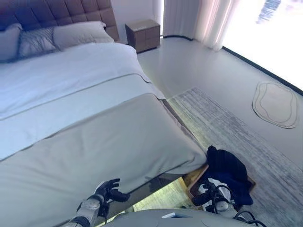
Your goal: Pick up the clothes from the bed and place them into the basket
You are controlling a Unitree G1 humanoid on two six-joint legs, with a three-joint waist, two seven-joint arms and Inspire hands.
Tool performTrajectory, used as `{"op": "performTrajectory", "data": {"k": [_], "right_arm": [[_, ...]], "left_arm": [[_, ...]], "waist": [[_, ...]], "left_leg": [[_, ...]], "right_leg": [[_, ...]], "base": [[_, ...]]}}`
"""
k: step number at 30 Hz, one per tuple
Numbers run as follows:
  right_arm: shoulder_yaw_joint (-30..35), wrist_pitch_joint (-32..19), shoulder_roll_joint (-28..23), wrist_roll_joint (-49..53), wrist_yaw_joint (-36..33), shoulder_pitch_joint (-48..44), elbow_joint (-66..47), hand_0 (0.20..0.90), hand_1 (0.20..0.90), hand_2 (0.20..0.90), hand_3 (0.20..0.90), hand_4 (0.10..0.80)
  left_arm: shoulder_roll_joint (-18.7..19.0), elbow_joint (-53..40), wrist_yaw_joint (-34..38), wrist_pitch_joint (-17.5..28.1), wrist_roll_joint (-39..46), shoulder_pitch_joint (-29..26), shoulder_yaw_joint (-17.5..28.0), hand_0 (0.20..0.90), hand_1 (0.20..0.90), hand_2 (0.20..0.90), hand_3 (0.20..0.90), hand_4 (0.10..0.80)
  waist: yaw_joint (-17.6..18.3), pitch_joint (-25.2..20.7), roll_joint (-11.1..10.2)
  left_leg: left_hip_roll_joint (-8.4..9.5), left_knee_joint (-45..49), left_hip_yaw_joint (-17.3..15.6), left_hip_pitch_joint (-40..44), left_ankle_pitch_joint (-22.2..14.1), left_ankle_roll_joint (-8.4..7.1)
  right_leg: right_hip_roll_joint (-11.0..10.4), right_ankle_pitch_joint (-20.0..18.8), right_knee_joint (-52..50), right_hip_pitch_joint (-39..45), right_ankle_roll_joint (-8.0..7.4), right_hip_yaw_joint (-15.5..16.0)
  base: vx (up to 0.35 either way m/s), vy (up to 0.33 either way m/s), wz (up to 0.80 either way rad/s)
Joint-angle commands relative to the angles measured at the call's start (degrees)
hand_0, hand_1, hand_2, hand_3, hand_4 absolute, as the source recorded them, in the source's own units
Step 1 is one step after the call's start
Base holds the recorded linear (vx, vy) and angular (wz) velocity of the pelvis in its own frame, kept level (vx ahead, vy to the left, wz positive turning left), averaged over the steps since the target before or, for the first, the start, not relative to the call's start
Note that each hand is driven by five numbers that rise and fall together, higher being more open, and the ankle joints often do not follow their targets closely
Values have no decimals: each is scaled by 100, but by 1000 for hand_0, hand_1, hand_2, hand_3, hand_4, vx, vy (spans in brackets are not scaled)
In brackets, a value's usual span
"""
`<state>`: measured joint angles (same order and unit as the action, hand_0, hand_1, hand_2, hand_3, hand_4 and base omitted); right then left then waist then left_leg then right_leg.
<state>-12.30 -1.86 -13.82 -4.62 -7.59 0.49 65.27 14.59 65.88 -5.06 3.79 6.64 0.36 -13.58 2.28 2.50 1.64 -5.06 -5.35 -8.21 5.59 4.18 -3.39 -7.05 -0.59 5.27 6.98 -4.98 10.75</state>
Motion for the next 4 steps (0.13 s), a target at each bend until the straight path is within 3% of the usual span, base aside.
{"op": "performTrajectory", "data": {"k": [1, 4], "right_arm": [[-98, -198, -21, -55, 479, -164, 250, 900, 900, 900, 900, 800], [-64, -173, -16, 87, 963, -211, 455, 900, 900, 900, 900, 800]], "left_arm": [[36, 361, -222, 159, -261, -390, 197, 900, 900, 900, 900, 800], [37, 485, -319, 151, -433, -375, 155, 900, 900, 900, 900, 800]], "waist": [[-101, 186, -159], [-132, 124, -170]], "left_leg": [[468, 40, -98, 251, -683, 395], [484, 35, -88, 280, -700, 394]], "right_leg": [[312, 232, -480, -94, 168, 156], [295, 219, -437, -29, 138, 199]], "base": [[37, 49, 13], [26, 13, 8]]}}
